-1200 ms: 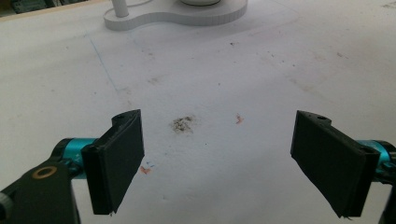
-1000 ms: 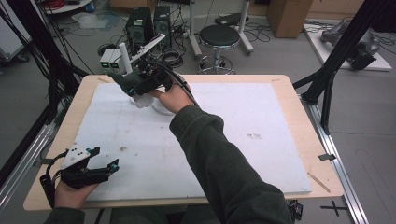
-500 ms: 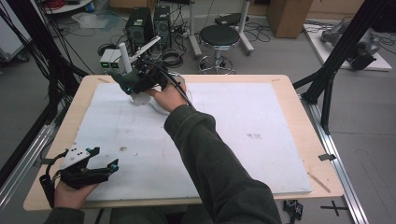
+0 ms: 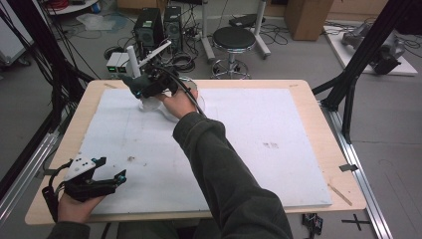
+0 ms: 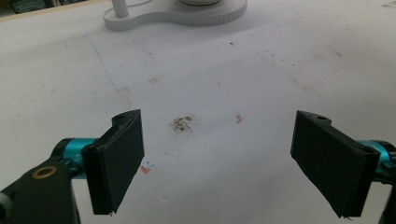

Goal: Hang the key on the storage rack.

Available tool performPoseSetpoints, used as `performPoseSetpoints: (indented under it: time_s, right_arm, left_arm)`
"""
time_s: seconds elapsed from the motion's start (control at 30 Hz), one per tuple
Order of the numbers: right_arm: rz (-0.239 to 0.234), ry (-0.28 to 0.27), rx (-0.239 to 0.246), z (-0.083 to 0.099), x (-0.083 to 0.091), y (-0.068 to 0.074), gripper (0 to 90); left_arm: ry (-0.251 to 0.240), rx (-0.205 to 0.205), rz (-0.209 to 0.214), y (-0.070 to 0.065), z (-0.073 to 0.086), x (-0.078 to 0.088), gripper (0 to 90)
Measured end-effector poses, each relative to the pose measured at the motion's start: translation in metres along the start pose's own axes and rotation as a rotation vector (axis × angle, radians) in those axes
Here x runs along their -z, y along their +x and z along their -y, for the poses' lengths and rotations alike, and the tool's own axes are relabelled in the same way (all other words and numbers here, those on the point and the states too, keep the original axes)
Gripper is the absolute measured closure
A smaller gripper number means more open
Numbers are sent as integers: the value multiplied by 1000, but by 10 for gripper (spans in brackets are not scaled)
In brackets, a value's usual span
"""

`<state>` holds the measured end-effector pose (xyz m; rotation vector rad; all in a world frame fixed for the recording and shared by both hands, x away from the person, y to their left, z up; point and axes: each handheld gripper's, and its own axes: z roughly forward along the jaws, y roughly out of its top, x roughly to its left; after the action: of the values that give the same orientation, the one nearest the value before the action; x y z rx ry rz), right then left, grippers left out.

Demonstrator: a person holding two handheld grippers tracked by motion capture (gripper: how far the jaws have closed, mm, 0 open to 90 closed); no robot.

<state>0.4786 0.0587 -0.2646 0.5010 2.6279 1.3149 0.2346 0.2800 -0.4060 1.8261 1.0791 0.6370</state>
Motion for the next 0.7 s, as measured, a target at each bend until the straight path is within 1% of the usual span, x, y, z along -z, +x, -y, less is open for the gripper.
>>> performPoseSetpoints:
  time_s: [0.1,0.4,0.43,0.47,0.63,0.67,0.7]
  right_arm:
    - [3,2,-12,1,-3,-2,393]
    - [22,3,-21,2,-14,-4,393]
    - [23,3,-16,2,-15,-5,393]
    - [25,7,-29,3,-15,-5,392]
    - [36,3,-31,4,-18,-9,393]
    - [35,12,-42,5,-18,-9,393]
    - [36,10,-37,5,-19,-10,392]
  left_arm:
    - [2,-2,1,0,0,0,177]
    - [1,-1,2,0,0,0,177]
    - [1,-3,1,0,0,0,177]
    - [2,-2,2,0,0,0,177]
    - [4,-3,4,0,0,0,177]
    - [4,-3,4,0,0,0,177]
    - [4,-3,4,0,0,0,177]
